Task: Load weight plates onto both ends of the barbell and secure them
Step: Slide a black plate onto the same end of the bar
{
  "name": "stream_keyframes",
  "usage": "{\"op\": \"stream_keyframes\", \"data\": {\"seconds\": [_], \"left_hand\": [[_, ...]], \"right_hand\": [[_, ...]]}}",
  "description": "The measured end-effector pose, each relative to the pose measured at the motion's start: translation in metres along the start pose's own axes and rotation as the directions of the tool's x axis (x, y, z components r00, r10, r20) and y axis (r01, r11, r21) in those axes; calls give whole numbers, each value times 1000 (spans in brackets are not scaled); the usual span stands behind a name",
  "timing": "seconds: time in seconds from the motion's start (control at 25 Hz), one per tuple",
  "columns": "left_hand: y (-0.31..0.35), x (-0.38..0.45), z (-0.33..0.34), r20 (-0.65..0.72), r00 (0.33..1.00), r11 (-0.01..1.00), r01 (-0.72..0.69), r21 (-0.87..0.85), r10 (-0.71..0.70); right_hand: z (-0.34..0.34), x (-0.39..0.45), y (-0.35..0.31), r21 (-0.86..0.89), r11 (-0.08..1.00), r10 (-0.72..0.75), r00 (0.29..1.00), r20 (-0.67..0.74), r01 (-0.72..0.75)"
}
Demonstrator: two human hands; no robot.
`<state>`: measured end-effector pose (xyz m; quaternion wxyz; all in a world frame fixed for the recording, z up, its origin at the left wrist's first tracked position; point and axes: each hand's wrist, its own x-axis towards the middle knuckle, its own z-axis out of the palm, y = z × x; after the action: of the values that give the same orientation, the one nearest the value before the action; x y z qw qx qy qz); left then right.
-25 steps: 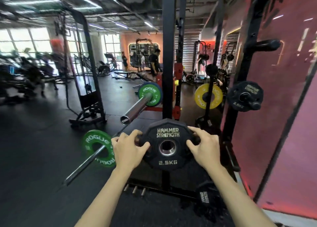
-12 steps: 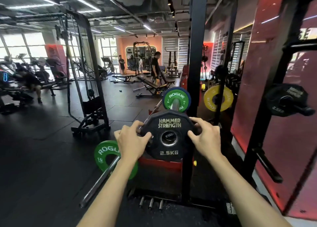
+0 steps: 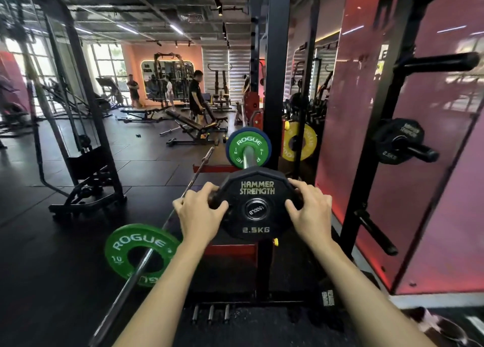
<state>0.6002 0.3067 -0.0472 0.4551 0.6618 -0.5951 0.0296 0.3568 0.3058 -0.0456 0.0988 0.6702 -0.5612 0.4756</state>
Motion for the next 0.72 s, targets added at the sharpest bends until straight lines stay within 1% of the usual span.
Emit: {"op": "stream_keyframes", "data": {"seconds": [0.08,0.16,0.24,0.36,0.48,0.6,0.72], "left_hand": [[2,7,7,11,1000,999,4,-32,-3],[4,10,13,-11,1000,998,-18,-57,17],[1,8,14,-20,999,994,-30,-101,28],[-7,3,13,-5,998,987,-66,-144,66],[-6,8,13,17,996,991,-86,-104,89],[-6,16,19,-14,994,993,-111,-45,111],[-11,24,29,-31,993,991,-114,-71,112]], "right_hand": [[4,10,-3,-54,998,32,999,39,-30],[7,20,-3,-99,994,55,995,87,-46],[8,23,-1,-98,994,55,993,102,-45],[8,18,1,-45,999,31,995,99,-27],[10,20,2,-37,999,22,996,87,-19],[13,22,2,-62,998,18,999,50,-15],[21,28,5,-35,999,18,999,39,-16]]}}
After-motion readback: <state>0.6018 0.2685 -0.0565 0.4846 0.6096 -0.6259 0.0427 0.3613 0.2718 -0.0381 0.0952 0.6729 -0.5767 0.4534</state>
